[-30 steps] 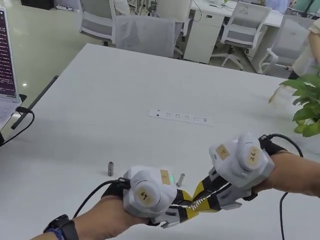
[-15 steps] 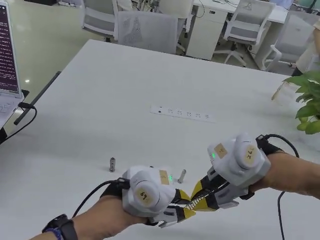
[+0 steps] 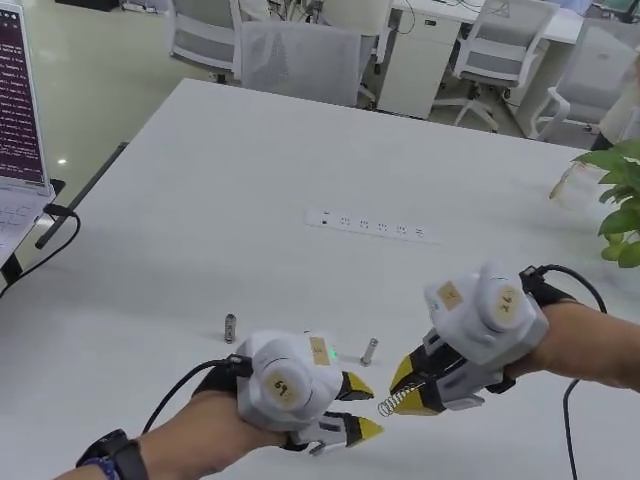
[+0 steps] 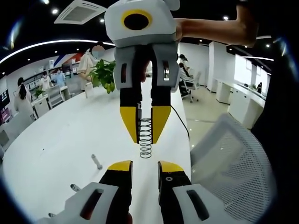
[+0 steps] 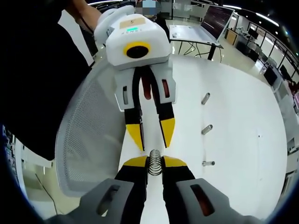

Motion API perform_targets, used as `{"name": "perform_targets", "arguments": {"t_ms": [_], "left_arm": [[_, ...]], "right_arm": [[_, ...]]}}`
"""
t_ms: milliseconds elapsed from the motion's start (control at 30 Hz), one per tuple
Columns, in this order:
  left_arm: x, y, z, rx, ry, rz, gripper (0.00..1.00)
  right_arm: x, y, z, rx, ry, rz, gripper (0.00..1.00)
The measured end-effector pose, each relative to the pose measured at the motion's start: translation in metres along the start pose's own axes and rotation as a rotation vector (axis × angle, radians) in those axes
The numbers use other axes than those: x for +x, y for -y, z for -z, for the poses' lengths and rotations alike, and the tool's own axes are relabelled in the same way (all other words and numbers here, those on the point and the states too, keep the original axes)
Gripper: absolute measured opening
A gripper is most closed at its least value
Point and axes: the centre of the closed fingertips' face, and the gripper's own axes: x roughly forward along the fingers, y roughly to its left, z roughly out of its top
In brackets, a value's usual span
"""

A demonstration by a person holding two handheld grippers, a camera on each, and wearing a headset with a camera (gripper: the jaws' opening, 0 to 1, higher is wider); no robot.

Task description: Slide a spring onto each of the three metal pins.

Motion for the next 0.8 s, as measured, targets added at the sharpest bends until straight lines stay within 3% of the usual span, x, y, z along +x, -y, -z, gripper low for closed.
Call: {"name": "perform_targets", "arguments": {"t_ms": [400,800], "left_arm": [[-0.012,-0.01,0.009,-0.029,-0.007,-0.032,0.17],[-0.038,-0.029,0.028,-0.094,-0.007,-0.128,0.2]], "right_arm": [[-0.003,0.004,0.013,0.033,-0.008,0.014,0.08],[-0.004,0.025,0.034,0.062,-0.053,0.046,0.08]]}}
